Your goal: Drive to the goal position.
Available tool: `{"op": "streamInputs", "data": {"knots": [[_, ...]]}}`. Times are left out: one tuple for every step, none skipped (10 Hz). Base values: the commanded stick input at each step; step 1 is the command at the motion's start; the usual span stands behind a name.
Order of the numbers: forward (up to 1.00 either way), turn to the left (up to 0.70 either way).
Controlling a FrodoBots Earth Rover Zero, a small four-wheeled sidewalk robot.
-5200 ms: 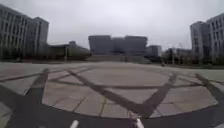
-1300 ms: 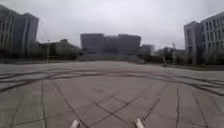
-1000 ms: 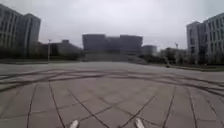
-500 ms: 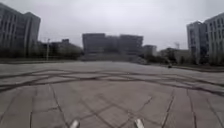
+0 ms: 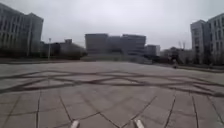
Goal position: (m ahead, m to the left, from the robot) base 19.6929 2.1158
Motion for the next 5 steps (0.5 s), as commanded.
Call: {"op": "streamInputs", "data": {"knots": [[1.0,0.0],[1.0,0.0],[1.0,0.0],[1.0,0.0],[1.0,-0.03]]}}
